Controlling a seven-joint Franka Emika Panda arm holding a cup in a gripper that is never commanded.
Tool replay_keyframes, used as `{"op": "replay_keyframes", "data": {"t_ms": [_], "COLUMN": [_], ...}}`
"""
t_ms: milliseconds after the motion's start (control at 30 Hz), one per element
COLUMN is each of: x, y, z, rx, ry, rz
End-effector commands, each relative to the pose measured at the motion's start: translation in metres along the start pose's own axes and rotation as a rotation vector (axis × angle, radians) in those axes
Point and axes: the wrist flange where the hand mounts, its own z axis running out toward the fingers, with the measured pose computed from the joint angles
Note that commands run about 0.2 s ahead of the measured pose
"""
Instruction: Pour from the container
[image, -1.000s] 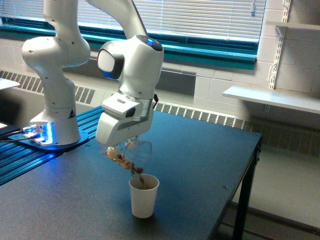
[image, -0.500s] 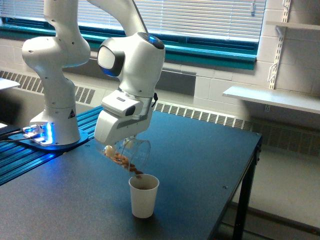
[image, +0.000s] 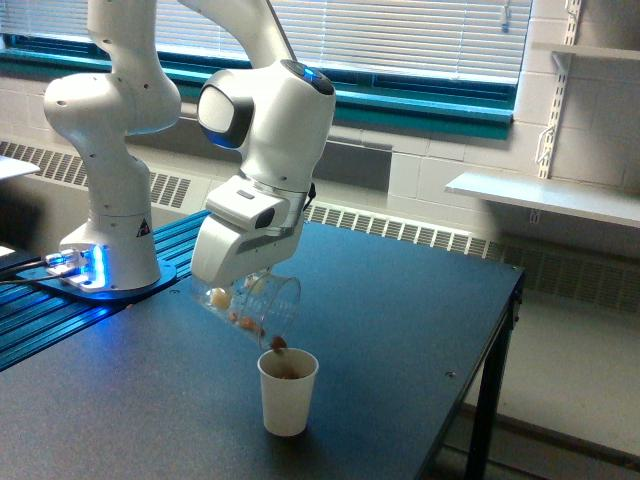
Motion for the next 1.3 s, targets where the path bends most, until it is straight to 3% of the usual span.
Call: {"op": "replay_keyframes", "data": {"t_ms": [33,400,867,1300], "x": [0.004,0.005,0.001,-0.002], "y": [0.0,-0.004,-0.003,0.004], "z": [0.0,-0.002,-0.01,-0.019], "rx": [-0.013,-0.016,0.013,0.045], "ry": [-0.004,-0.01,-0.001,0.03], "rz": [-0.026,-0.053,-0.059,-0.044]}}
